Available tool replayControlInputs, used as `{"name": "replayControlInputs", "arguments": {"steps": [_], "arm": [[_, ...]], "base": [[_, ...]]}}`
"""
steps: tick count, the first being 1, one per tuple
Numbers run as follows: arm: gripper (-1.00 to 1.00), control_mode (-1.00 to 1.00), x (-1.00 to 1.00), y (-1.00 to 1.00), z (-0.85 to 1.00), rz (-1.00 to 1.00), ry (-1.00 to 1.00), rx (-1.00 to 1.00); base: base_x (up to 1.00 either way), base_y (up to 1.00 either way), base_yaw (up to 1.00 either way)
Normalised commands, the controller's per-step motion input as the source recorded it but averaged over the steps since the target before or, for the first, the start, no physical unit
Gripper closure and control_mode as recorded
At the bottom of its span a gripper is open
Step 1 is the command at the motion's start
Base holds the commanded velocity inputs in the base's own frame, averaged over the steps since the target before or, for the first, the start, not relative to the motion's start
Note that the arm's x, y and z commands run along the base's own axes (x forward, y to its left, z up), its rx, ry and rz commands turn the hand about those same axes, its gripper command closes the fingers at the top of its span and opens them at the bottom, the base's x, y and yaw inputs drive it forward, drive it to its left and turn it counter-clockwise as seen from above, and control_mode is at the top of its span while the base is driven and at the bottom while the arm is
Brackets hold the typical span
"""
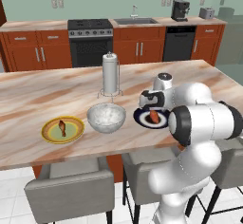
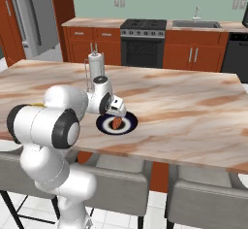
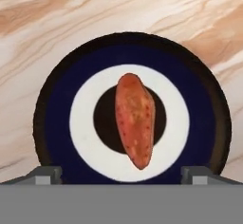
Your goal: Pick the chicken drumstick and sweet potato from their plates and place them in the bowl. Then put the bowl in the fridge.
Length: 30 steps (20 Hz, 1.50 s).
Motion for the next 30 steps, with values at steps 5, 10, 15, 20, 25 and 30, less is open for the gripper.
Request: {"name": "replayControlInputs", "arguments": {"steps": [5, 10, 15, 20, 25, 30], "arm": [[-1.00, -1.00, 0.21, -0.13, -0.35, 0.00, 0.03, 0.04], [-1.00, -1.00, 0.26, -0.12, -0.33, 0.00, 0.00, 0.00], [-1.00, -1.00, 0.23, -0.03, -0.25, 0.00, 0.07, 0.00], [-1.00, -1.00, 0.33, 0.00, -0.28, 0.00, 0.09, 0.00], [-1.00, -1.00, 0.21, 0.00, -0.23, 0.00, 0.15, 0.00], [1.00, -1.00, 0.06, 0.00, -0.10, 0.00, 0.20, 0.00]], "base": [[0.00, 0.00, 0.00], [0.00, 0.00, 0.00], [0.00, 0.00, 0.00], [0.00, 0.00, 0.00], [0.00, 0.00, 0.00], [0.00, 0.00, 0.00]]}}
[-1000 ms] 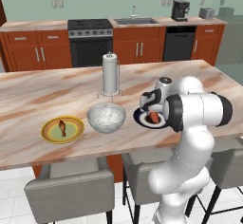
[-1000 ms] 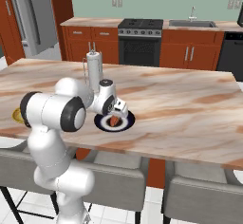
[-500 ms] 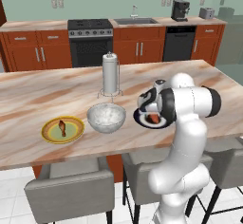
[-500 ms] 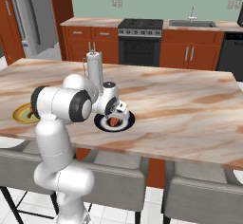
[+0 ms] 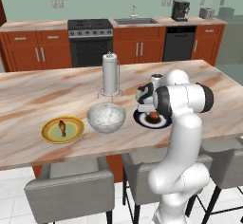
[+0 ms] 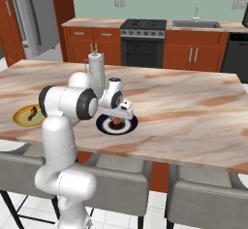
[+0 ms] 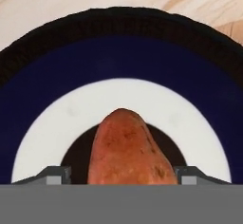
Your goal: Pick the chicken drumstick and sweet potato from their plates and place them in the bowl. Then put the bowl in the fridge.
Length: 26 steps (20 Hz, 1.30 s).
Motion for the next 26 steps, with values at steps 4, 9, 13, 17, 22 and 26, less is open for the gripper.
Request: {"name": "replayControlInputs", "arguments": {"steps": [4, 9, 13, 17, 22, 26], "arm": [[1.00, -1.00, -0.02, 0.00, 0.09, 0.00, 0.15, 0.04], [1.00, -1.00, -0.12, 0.00, 0.24, 0.00, 0.18, 0.12], [1.00, -1.00, -0.16, 0.02, 0.50, 0.00, 0.15, 0.18], [1.00, -1.00, -0.20, 0.25, 0.64, 0.02, 0.02, 0.13], [1.00, -1.00, -0.26, 0.46, 0.41, 0.01, -0.04, 0.06], [1.00, -1.00, -0.14, 0.56, 0.30, 0.00, -0.03, 0.00]], "base": [[0.00, 0.00, 0.00], [0.00, 0.00, 0.00], [0.00, 0.00, 0.00], [0.00, 0.00, 0.00], [0.00, 0.00, 0.00], [0.00, 0.00, 0.00]]}}
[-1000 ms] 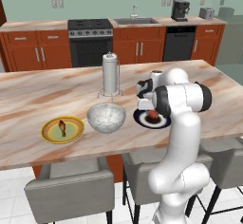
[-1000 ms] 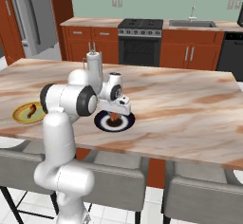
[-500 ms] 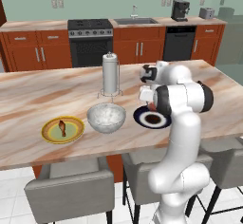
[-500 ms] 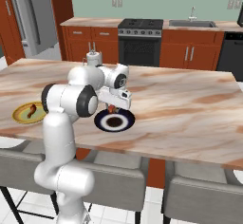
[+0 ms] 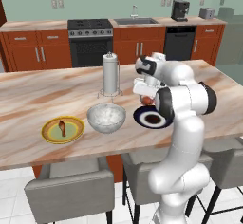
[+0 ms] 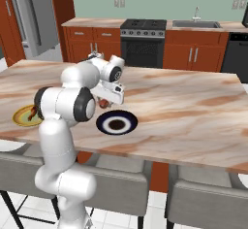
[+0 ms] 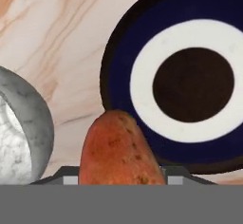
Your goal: Pick the chicken drumstick and sweet potato from their plates and place them in the bowl. Then put the bowl in the fridge.
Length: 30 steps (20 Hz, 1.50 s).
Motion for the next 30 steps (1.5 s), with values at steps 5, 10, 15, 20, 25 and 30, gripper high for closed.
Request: {"name": "replayControlInputs", "arguments": {"steps": [5, 10, 15, 20, 25, 30], "arm": [[1.00, -1.00, -0.17, 0.65, 0.10, 0.00, -0.13, -0.07], [1.00, -1.00, -0.21, 0.67, 0.00, 0.00, -0.29, -0.09], [1.00, -1.00, -0.05, 0.65, 0.13, 0.00, -0.13, -0.07], [1.00, -1.00, 0.00, 0.57, 0.11, 0.03, 0.05, -0.04], [1.00, -1.00, 0.02, 0.52, 0.03, 0.01, 0.09, 0.00], [1.00, -1.00, 0.27, 0.26, -0.01, 0.03, 0.10, -0.03]], "base": [[0.00, 0.00, 0.00], [0.00, 0.00, 0.00], [0.00, 0.00, 0.00], [0.00, 0.00, 0.00], [0.00, 0.00, 0.00], [0.00, 0.00, 0.00]]}}
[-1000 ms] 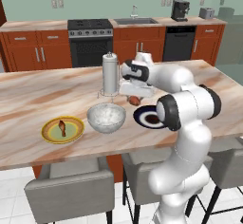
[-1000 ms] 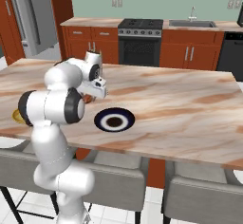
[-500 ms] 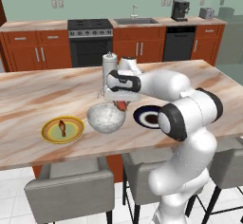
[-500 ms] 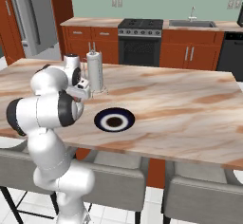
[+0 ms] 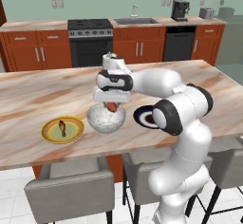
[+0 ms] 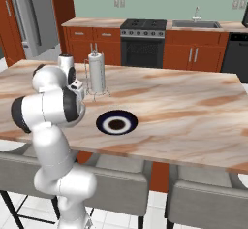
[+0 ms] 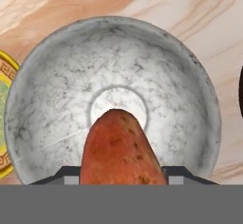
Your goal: Pick the chicken drumstick and sweet potato from their plates and place them in the bowl. Then put the bowl in the fridge.
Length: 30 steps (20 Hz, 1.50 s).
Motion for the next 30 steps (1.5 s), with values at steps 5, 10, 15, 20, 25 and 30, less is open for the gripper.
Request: {"name": "replayControlInputs", "arguments": {"steps": [5, 10, 15, 20, 25, 30], "arm": [[1.00, -1.00, 0.09, 0.08, -0.31, 0.01, 0.02, -0.04], [1.00, -1.00, 0.00, 0.01, -0.45, 0.00, -0.01, -0.05], [1.00, -1.00, -0.01, 0.00, -0.40, 0.00, -0.05, -0.01], [1.00, -1.00, -0.08, 0.03, -0.27, 0.00, -0.09, 0.00], [1.00, -1.00, 0.00, 0.12, -0.13, 0.00, -0.04, 0.00], [1.00, -1.00, 0.09, 0.12, -0.07, 0.00, -0.01, 0.00]], "base": [[0.00, 0.00, 0.00], [0.00, 0.00, 0.00], [0.00, 0.00, 0.00], [0.00, 0.00, 0.00], [0.00, 0.00, 0.00], [0.00, 0.00, 0.00]]}}
